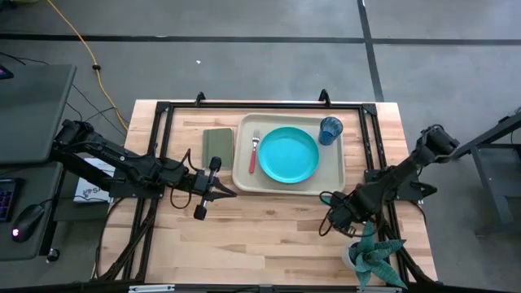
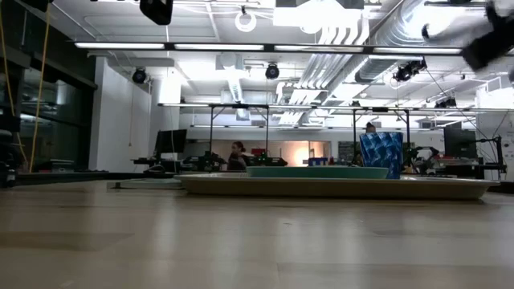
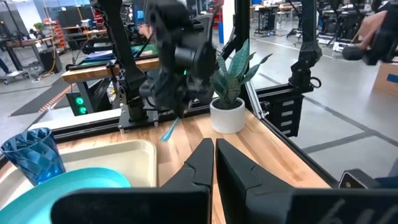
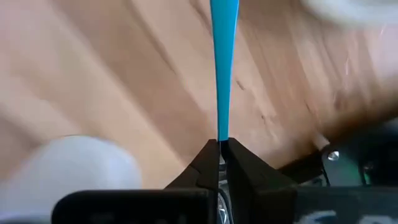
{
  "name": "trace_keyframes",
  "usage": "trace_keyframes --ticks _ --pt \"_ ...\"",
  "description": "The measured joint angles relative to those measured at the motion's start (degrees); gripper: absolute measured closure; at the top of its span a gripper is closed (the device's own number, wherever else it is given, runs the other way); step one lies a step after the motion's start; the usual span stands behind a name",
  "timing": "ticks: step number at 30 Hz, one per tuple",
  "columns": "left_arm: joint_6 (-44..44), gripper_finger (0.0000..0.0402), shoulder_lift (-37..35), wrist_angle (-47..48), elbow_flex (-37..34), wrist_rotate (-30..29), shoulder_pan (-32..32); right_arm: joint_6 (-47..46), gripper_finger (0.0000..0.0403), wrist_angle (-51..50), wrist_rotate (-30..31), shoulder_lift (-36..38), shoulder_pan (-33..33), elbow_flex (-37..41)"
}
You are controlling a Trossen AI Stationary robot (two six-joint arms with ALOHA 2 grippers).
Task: Pick and place plate/cup/fork/spoon on tray
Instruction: Put the blue spoon on the gray table tray
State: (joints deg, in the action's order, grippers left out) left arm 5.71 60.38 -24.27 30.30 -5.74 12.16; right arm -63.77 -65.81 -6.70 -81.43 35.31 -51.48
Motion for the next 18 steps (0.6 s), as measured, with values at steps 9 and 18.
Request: trace_keyframes --ticks 9,18 --pt "-2.14 0.0401 0.0 -0.28 0.0 0.0 0.0 21.02 0.0401 -10.31 10.08 -8.61 -1.68 -20.6" --pt "-7.29 0.0392 -0.02 -2.18 0.2 -2.74 -0.2 48.82 0.0402 -23.24 32.52 -27.17 -12.39 -41.05"
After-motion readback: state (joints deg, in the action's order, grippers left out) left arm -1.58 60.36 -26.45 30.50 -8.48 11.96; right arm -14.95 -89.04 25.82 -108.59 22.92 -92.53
